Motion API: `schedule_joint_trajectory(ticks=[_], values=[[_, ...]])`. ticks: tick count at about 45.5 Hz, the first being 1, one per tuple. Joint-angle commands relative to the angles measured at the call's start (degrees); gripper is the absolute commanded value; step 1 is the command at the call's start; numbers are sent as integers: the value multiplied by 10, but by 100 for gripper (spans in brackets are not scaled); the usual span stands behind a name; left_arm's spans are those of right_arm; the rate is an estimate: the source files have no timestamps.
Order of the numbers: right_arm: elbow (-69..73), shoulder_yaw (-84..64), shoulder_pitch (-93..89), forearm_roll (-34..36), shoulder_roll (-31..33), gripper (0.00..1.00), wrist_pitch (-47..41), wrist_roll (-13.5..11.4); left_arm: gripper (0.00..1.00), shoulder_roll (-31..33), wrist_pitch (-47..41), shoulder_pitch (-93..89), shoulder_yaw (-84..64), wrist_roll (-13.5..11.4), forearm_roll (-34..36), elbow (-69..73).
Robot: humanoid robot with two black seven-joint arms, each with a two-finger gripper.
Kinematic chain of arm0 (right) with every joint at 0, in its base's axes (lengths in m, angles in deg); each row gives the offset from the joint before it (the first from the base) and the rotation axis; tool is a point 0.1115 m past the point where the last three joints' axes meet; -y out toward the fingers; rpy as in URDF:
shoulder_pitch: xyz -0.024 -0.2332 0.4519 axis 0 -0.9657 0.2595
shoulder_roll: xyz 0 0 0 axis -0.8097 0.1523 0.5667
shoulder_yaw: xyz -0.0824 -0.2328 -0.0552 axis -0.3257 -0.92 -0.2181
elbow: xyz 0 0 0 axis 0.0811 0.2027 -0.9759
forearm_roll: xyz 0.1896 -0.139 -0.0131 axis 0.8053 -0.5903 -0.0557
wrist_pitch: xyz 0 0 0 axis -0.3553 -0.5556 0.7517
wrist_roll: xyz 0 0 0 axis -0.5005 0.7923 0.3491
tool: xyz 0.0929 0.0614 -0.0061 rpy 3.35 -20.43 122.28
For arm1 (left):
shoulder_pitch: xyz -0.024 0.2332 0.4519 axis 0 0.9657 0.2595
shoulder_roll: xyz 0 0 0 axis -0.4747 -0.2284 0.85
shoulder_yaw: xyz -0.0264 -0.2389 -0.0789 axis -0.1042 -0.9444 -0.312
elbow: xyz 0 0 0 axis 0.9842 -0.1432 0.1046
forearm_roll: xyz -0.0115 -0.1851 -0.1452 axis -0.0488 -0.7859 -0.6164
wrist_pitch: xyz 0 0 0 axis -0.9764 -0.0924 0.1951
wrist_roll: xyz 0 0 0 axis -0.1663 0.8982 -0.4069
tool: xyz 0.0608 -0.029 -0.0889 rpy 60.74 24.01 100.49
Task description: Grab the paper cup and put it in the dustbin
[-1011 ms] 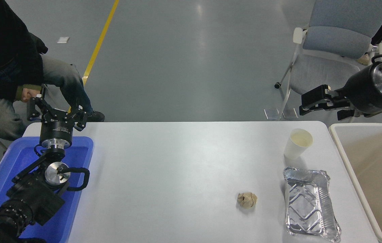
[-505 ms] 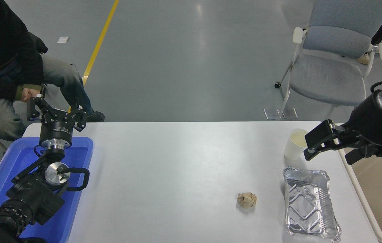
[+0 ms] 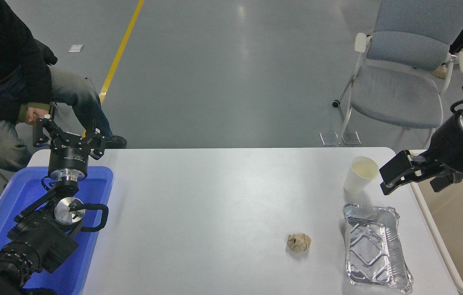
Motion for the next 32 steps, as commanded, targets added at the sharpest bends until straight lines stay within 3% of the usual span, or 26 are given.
schedule_joint_trajectory(ticks=[1,18,32], values=[[-124,92,-131,-50,-4,100,38,0,99,0,0,0,0,0,0,0],[-348,216,-362,-71,-30,100,75,0,99,0,0,0,0,0,0,0],[-496,331,-499,-142,-48,100,105,0,99,0,0,0,0,0,0,0]])
